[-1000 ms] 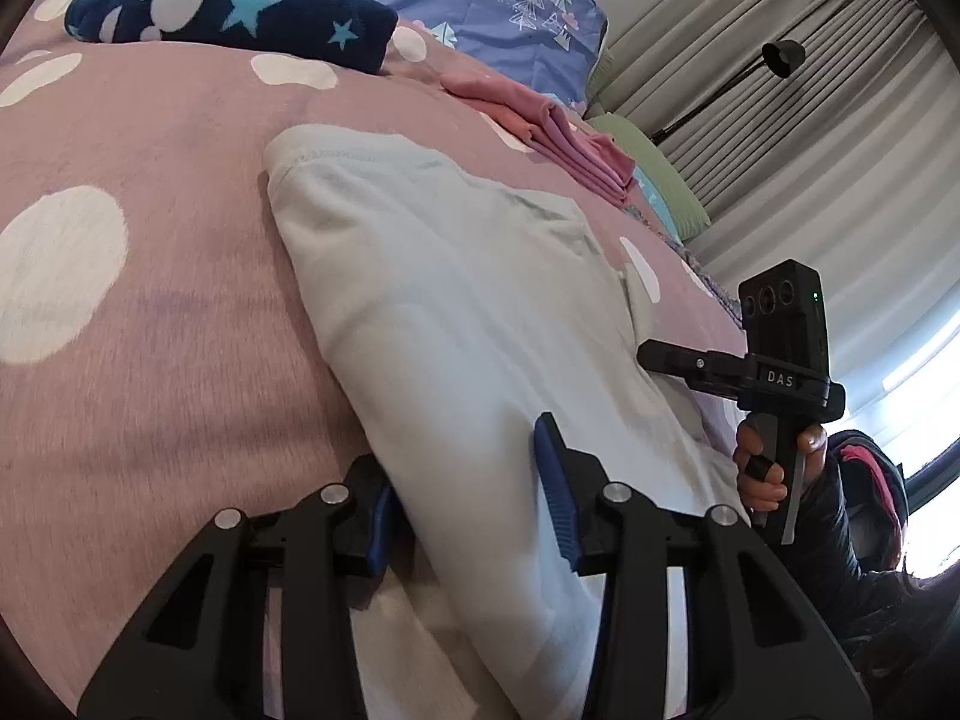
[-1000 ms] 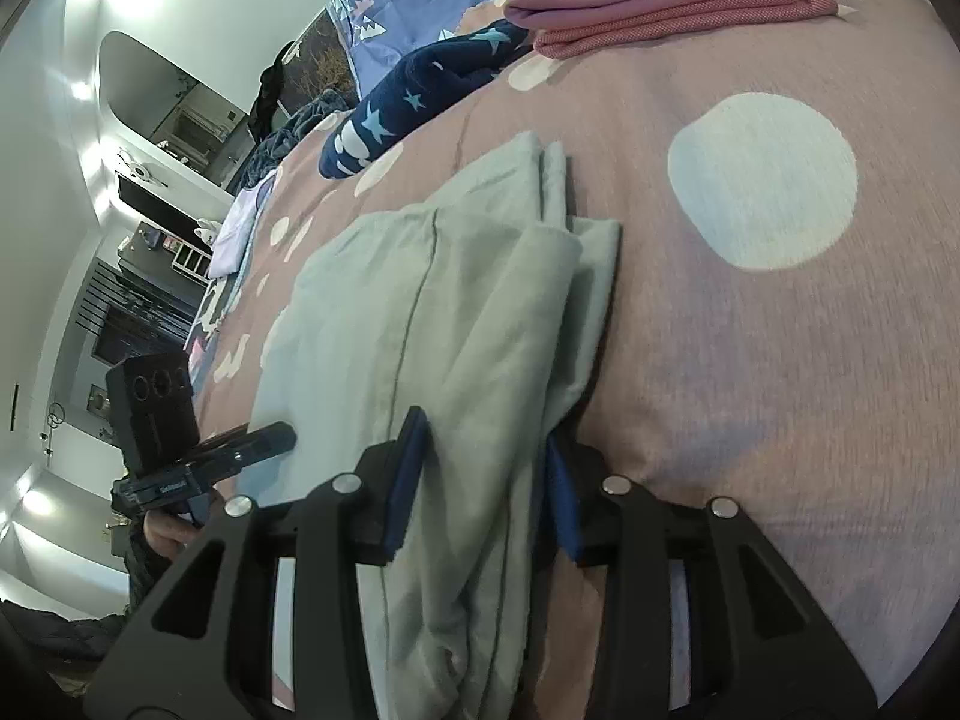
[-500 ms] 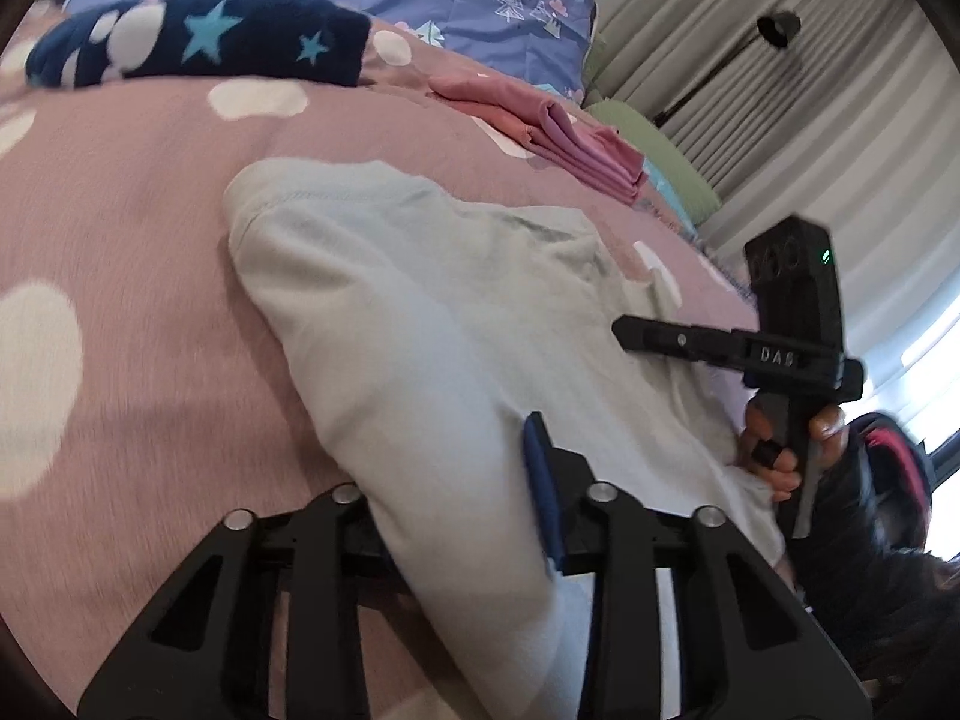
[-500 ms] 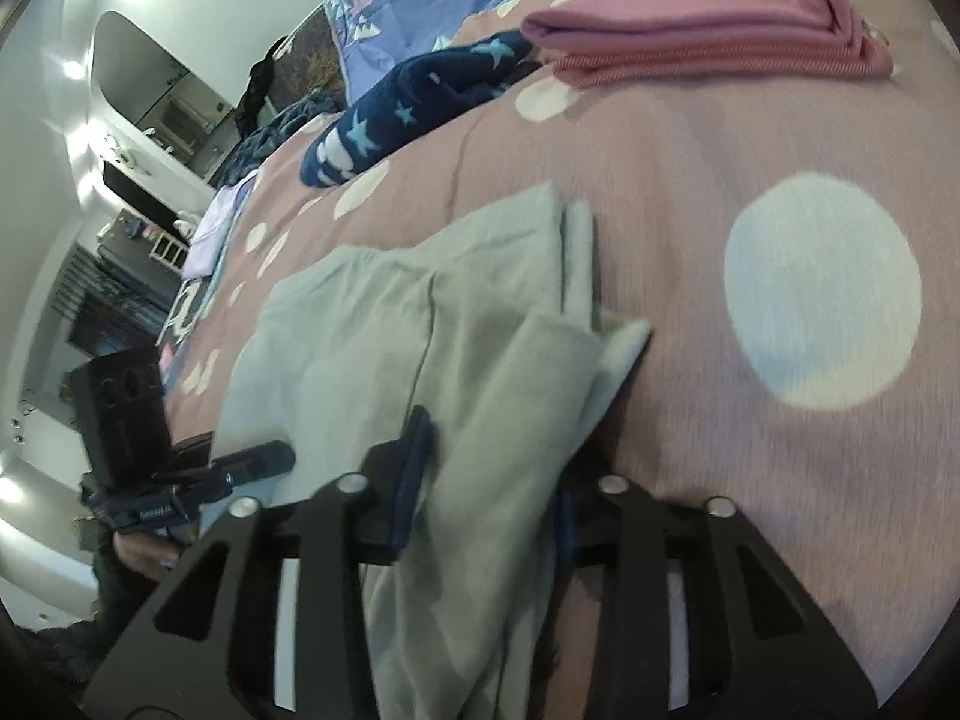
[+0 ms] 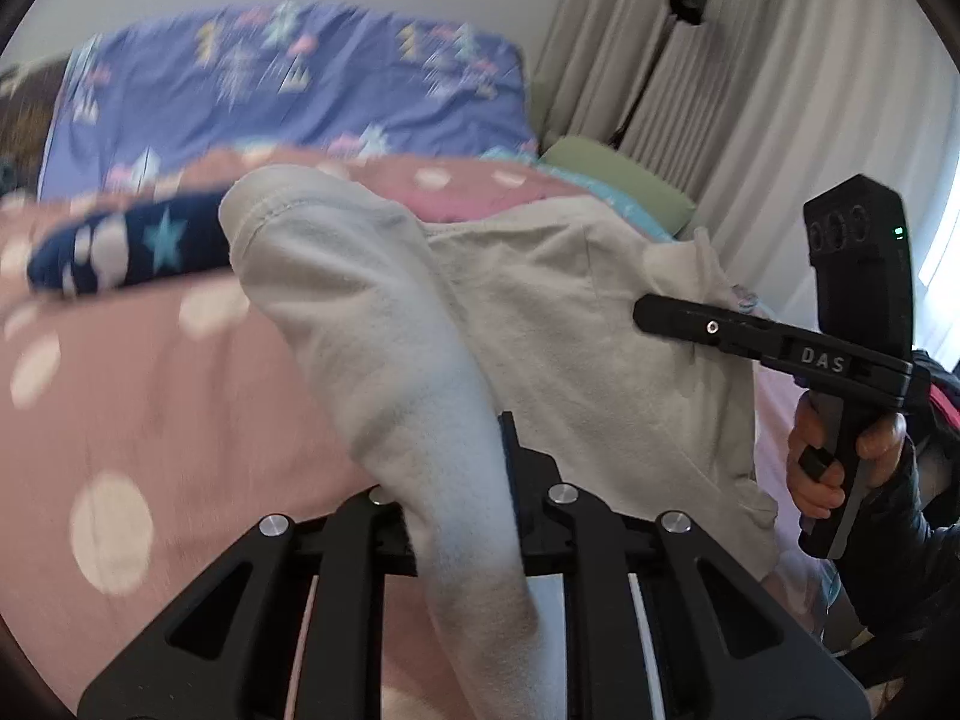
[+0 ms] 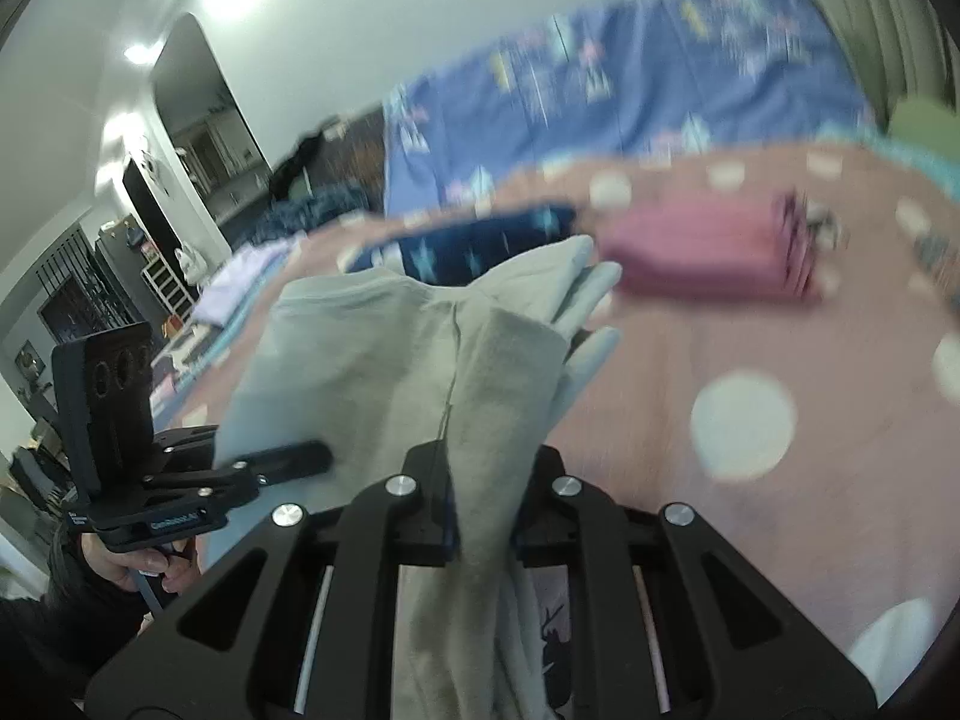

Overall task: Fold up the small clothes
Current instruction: 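Lift the grey T-shirt with the left tool and carry it onto the pink cloth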

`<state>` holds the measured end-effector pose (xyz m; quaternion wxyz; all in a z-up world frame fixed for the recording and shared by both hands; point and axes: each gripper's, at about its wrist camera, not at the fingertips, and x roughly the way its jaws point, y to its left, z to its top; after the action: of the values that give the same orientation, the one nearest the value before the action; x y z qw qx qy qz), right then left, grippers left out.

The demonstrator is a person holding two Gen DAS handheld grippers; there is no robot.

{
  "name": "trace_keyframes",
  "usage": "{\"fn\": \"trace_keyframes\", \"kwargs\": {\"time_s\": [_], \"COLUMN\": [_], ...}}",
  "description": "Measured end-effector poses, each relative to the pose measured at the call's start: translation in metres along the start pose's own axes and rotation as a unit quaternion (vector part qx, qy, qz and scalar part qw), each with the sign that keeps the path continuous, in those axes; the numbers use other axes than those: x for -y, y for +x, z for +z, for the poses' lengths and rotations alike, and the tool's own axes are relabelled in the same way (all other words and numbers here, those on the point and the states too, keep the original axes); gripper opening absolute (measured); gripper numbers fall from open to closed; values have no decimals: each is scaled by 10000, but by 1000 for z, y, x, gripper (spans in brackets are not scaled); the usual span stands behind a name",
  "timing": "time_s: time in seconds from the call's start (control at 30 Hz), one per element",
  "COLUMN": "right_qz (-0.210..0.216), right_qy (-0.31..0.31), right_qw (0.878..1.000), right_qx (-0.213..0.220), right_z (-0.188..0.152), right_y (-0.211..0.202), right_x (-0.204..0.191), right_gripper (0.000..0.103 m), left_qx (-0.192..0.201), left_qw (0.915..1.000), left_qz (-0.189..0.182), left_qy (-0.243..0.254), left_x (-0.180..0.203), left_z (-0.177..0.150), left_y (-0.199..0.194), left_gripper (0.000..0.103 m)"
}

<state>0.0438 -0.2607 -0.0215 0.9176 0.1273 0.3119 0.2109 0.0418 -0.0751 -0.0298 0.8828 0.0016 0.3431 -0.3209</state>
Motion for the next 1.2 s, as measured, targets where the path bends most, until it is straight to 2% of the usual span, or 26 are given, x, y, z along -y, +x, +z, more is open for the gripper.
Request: {"fn": "trace_keyframes", "kwargs": {"time_s": [0.13,0.27,0.43,0.57,0.73,0.87,1.07,1.2], "right_qz": [-159,-599,-800,-880,-963,-868,-571,-636], "right_qy": [-346,-841,-634,-395,-225,51,431,727], "right_qw": [9981,9900,9854,9838,9843,9879,9924,9925], "right_qx": [480,966,1362,1509,1459,1288,997,751], "right_z": [30,92,163,205,235,246,241,232], "right_y": [-39,-72,-92,-88,-46,-2,83,142], "right_x": [-10,-14,10,39,74,105,139,175], "right_gripper": [13,13,13,13,13,13,13,13], "left_qx": [316,708,1099,1153,948,705,231,-75], "left_qw": [9987,9952,9917,9908,9901,9883,9835,9817], "left_qz": [55,175,265,419,704,989,1483,1584], "left_qy": [400,658,617,572,760,925,1010,1051], "left_x": [32,61,77,78,70,46,-7,-31], "left_z": [45,115,199,240,266,275,279,278], "left_y": [-9,-9,1,26,67,101,163,220], "left_gripper": [16,15,16,16,15,15,15,15]}}
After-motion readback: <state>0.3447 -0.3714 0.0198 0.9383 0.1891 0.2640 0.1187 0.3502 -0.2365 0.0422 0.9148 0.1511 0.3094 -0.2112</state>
